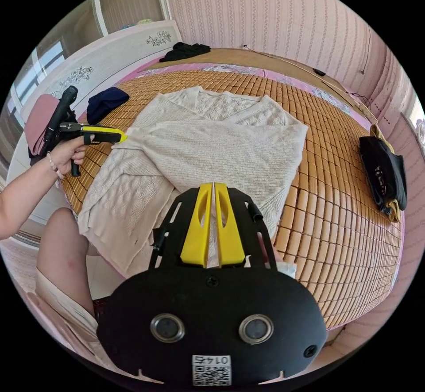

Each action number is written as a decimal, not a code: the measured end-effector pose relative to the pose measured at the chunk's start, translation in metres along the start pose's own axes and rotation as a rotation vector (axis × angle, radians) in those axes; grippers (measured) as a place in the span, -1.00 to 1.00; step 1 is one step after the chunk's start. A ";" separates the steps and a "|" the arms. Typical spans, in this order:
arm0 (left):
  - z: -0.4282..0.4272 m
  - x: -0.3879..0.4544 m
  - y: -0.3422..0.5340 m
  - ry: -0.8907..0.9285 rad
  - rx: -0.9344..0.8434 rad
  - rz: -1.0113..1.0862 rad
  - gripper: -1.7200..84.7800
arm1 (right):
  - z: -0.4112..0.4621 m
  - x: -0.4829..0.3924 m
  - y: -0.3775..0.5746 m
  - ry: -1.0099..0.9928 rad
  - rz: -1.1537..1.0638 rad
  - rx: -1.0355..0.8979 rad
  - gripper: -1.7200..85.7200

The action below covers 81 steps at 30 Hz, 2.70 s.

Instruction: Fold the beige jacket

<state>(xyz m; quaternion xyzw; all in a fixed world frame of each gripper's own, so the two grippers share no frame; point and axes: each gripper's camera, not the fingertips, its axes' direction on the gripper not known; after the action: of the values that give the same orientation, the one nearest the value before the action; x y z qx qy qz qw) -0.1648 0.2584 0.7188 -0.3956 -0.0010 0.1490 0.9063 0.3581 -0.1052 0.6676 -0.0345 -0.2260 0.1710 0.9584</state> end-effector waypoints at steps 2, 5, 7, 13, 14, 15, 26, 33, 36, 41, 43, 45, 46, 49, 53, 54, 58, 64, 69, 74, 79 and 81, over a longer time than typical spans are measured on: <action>-0.010 -0.017 -0.001 0.071 0.002 -0.035 -0.86 | -0.007 0.011 -0.004 0.010 -0.022 0.038 -0.96; -0.031 -0.048 -0.007 0.096 0.047 -0.082 -0.81 | -0.011 0.042 -0.021 0.050 -0.023 0.098 -0.84; -0.040 -0.067 -0.016 0.086 0.068 -0.107 -0.80 | -0.008 0.067 -0.040 0.076 0.000 0.099 -0.74; -0.030 -0.112 -0.071 0.098 0.073 -0.211 -0.76 | 0.012 0.162 -0.111 0.045 0.220 0.050 -0.74; -0.028 -0.118 -0.080 0.135 0.094 -0.242 -0.75 | 0.016 0.181 -0.118 0.045 0.293 0.059 -0.75; -0.025 -0.123 -0.088 0.152 0.103 -0.261 -0.74 | 0.020 0.197 -0.122 0.052 0.355 0.059 -0.76; -0.017 -0.142 -0.110 0.194 0.026 -0.280 -0.92 | 0.047 0.252 -0.143 -0.071 0.449 -0.076 -0.94; -0.114 -0.136 -0.045 0.336 0.260 -0.100 -0.96 | -0.046 0.260 -0.107 -0.235 0.337 0.187 -0.95; -0.150 -0.126 0.021 0.355 0.305 0.019 -0.96 | -0.090 0.256 -0.057 -0.300 0.286 0.249 -0.95; -0.159 -0.115 0.145 0.279 0.178 0.052 -0.98 | -0.113 0.234 0.044 -0.389 0.186 0.120 -0.95; -0.151 -0.118 0.186 0.231 0.110 -0.002 -0.98 | -0.099 0.227 0.077 -0.350 0.219 -0.035 -0.95; -0.141 -0.126 0.225 0.276 0.027 -0.096 -0.98 | -0.087 0.219 0.108 -0.228 0.276 -0.152 -0.95; -0.140 -0.127 0.231 0.289 0.018 -0.114 -0.98 | -0.086 0.217 0.112 -0.220 0.285 -0.164 -0.95; -0.144 -0.122 0.244 0.302 0.038 -0.150 -0.95 | -0.090 0.208 0.114 -0.239 0.336 -0.141 -0.91; -0.130 -0.110 0.225 0.324 0.075 -0.194 -0.79 | -0.076 0.187 0.097 -0.339 0.429 -0.118 -0.75; -0.119 -0.107 0.216 0.344 0.063 -0.224 -0.75 | -0.066 0.181 0.092 -0.299 0.445 -0.141 -0.72; -0.073 -0.098 0.197 0.408 0.001 -0.319 -0.77 | -0.036 0.178 0.083 -0.311 0.581 -0.142 -0.74; -0.068 -0.086 0.205 0.424 0.009 -0.317 -0.96 | -0.032 0.170 0.071 -0.313 0.585 -0.120 -0.92; -0.067 -0.086 0.225 0.386 -0.035 -0.292 -0.96 | -0.021 0.165 0.076 -0.296 0.558 -0.176 -0.97; -0.040 -0.050 0.230 0.336 -0.137 -0.219 -0.88 | -0.010 0.140 0.065 -0.231 0.503 -0.201 -0.97; -0.070 -0.022 0.244 0.097 -0.079 -0.172 -0.85 | -0.033 0.120 0.053 -0.082 0.420 -0.201 -0.96; -0.088 0.011 0.249 0.034 -0.004 -0.068 -0.88 | -0.045 0.088 0.031 0.025 0.231 -0.162 -0.96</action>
<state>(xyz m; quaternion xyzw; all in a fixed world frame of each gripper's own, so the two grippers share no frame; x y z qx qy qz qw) -0.2105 0.3581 0.4783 -0.3994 0.0005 0.1113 0.9100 0.4425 -0.0456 0.6600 -0.1398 -0.2217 0.2609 0.9291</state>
